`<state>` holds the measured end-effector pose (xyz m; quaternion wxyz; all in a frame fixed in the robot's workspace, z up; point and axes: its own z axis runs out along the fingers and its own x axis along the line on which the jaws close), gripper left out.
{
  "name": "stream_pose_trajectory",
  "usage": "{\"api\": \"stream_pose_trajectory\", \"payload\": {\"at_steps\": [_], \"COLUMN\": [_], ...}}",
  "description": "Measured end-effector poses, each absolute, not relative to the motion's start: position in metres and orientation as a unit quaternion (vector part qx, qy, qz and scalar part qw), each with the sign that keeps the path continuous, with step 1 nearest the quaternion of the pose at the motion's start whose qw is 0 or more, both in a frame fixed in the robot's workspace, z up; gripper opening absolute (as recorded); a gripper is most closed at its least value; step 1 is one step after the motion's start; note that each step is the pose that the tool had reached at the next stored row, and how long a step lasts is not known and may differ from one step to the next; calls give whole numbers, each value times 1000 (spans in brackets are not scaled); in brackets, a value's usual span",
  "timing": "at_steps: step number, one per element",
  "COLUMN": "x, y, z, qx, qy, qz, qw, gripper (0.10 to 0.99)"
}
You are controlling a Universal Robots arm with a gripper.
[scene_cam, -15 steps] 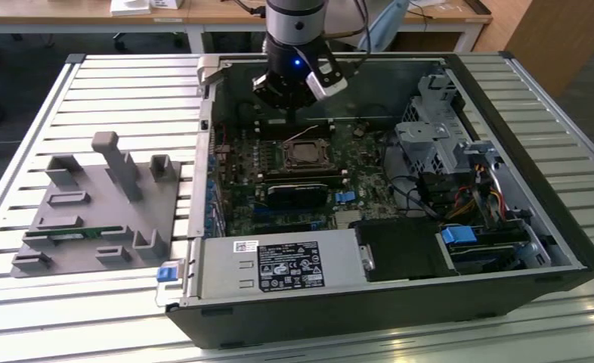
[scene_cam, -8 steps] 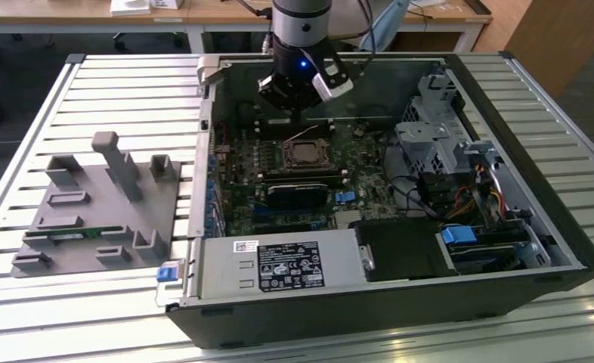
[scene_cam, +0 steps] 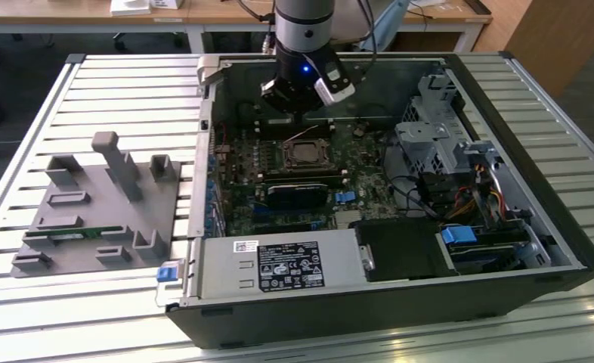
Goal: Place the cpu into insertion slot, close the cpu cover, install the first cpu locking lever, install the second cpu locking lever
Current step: 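Install the first cpu locking lever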
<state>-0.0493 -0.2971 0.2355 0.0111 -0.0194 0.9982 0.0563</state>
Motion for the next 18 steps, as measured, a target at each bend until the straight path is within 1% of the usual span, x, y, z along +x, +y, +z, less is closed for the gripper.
{"api": "stream_pose_trajectory", "payload": {"at_steps": [18], "x": [-39], "y": [-296], "z": [227], "qx": [-19], "qy": [998], "qz": [56], "qw": [10], "gripper": [106]}}
